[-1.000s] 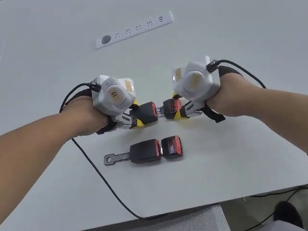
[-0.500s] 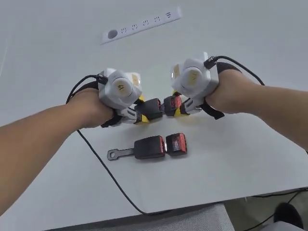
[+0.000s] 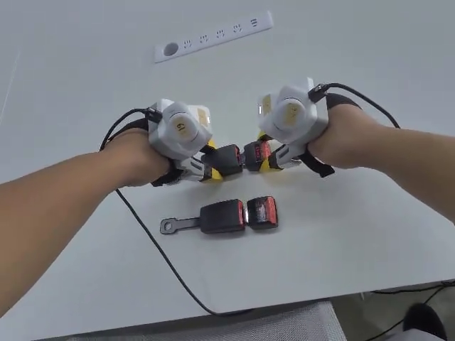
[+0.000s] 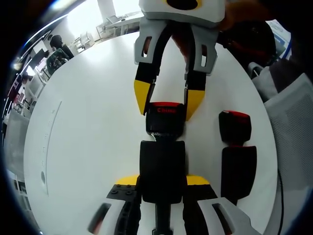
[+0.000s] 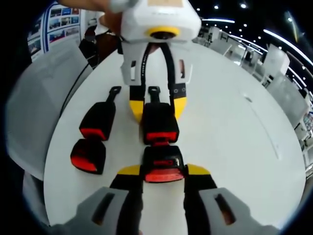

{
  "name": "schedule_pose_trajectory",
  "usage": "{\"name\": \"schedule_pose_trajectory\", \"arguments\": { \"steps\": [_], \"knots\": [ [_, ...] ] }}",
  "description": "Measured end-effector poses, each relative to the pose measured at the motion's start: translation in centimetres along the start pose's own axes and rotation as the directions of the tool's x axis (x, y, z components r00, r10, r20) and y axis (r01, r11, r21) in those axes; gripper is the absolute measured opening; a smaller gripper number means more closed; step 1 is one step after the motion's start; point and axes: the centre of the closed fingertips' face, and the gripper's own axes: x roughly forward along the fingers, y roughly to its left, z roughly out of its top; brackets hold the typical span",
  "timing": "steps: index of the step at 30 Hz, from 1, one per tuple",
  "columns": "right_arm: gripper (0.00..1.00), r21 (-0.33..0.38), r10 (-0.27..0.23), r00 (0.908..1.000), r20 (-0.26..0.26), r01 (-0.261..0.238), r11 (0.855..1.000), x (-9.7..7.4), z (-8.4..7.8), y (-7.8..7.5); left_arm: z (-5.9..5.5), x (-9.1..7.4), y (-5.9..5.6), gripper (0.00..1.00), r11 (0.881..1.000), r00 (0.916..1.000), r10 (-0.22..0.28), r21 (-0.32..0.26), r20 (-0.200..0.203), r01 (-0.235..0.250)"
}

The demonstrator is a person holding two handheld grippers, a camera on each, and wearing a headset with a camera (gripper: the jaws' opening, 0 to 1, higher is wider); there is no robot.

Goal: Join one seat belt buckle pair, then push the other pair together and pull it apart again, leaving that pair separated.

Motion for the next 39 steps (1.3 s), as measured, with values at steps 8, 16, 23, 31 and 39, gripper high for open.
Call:
{"name": "schedule_pose_trajectory", "arguments": {
  "steps": [8,16,23,31,39],
  "knots": [
    [0.30,0.007,-0.006,1.0000,0.008,0.006,1.000,-1.0,-1.4,0.1,0.1,0.0,-0.1,0.33,1.000,0.9999,-0.001,0.010,-0.017,0.001],
    [0.31,-0.015,-0.003,0.9999,-0.014,0.003,1.000,-2.7,-3.6,0.3,0.2,0.0,-0.1,0.33,1.000,0.9999,-0.007,0.001,-0.015,0.007],
    [0.32,0.012,-0.035,0.9981,-0.052,0.035,0.999,-5.4,-7.1,-0.4,0.2,-0.1,-0.1,0.33,1.000,0.9999,0.004,-0.002,-0.015,-0.004],
    [0.33,0.013,-0.064,0.9925,-0.104,0.065,0.998,-7.4,-9.7,-0.5,0.2,-0.2,-0.1,0.33,1.000,0.9995,0.027,-0.010,-0.018,-0.027],
    [0.39,0.010,-0.137,0.9828,-0.124,0.139,0.990,-8.0,-10.5,-1.1,0.3,-0.3,-0.1,0.34,0.998,0.9977,0.057,-0.002,-0.038,-0.057]
  ]
}}
